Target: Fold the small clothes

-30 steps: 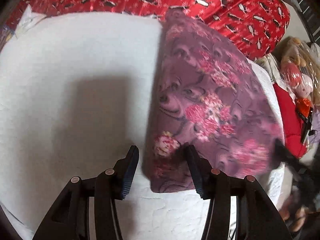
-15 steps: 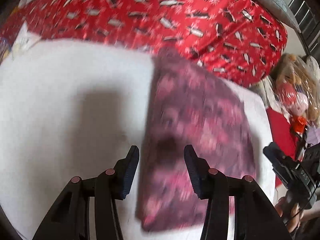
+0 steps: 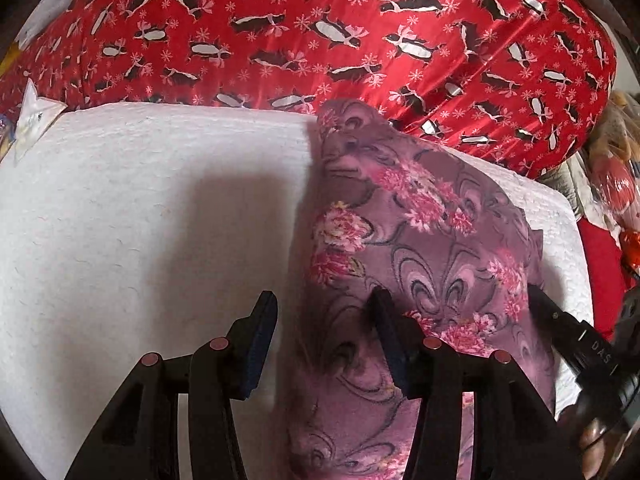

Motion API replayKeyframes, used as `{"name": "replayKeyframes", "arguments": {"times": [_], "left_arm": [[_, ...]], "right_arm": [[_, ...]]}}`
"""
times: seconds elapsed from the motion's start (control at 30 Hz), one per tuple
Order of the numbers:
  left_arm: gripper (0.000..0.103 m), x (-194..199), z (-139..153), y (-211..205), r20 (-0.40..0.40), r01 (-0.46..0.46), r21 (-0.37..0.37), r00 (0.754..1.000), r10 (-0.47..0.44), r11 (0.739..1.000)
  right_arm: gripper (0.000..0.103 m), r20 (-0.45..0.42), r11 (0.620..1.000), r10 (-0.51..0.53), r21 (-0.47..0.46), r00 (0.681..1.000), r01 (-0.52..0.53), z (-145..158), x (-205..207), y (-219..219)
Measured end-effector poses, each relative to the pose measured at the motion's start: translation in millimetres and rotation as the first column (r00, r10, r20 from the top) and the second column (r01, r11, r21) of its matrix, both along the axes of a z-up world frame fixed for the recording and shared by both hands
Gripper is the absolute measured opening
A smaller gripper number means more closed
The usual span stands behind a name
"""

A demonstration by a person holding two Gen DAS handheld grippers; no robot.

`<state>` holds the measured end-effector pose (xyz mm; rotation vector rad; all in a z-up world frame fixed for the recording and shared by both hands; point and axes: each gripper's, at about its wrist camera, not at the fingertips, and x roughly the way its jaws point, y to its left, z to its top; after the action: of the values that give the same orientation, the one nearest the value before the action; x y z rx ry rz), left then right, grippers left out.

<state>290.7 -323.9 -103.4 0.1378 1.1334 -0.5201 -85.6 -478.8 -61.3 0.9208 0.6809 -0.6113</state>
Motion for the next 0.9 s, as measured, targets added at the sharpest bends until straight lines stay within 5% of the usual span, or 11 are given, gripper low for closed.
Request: {"name": "replayKeyframes", "arguments": {"times": [0.17,0.27,0.4,0.47,0.5,0.6,0.63,0.7,0.8,0.9], "left_arm": [[0.05,-4,5,1,0.006,0.008,0.005,1.0,-0.008,1.0],[0.05,-3,8,-3,0.002,0.002,0.001,1.0,-0.002,1.0],[0.051,2,4,-11,0.007,-0.007,0.029,1.0,0.007,1.0],[0.051,8,0,-15,-0.02,-0.004,0.035,1.0,0.005,0.999],[0.051,12,1,-13,-0.043,-0.01,0.025,0.999,0.011,1.0],[0.051,20,12,0,-0.069,-0.038,-0.073,0.997,0.033,0.997],[0.051,23,13,3,-0.062,-0.056,-0.087,0.997,0.051,0.995],[0.051,28,5,1,-0.083,-0.076,-0.066,0.994,0.07,0.995],[0.053,30,-14,1,-0.172,-0.084,-0.062,0.982,0.072,0.995],[0.053,23,-6,17,-0.188,-0.065,-0.109,0.981,0.044,0.992]], "right_arm": [[0.023,0.047,0.996,-0.08,-0.024,0.996,0.081,24,-2,-2],[0.026,0.098,0.996,-0.033,-0.079,0.995,0.041,45,15,-1],[0.025,-0.031,0.982,0.055,-0.18,0.998,-0.059,43,48,3],[0.019,-0.223,0.983,0.064,-0.156,0.973,-0.101,13,64,-5],[0.018,-0.25,0.981,0.068,-0.161,0.966,-0.111,5,64,-7],[0.016,-0.2,0.987,0.029,-0.15,0.979,-0.06,17,53,-10],[0.023,-0.157,0.986,0.024,-0.161,0.987,-0.049,25,45,-7],[0.023,-0.137,0.982,0.04,-0.179,0.99,-0.065,26,37,0],[0.025,-0.231,0.984,0.068,-0.148,0.97,-0.104,2,32,1],[0.029,-0.149,0.994,0.025,-0.1,0.989,-0.04,10,15,2]]}}
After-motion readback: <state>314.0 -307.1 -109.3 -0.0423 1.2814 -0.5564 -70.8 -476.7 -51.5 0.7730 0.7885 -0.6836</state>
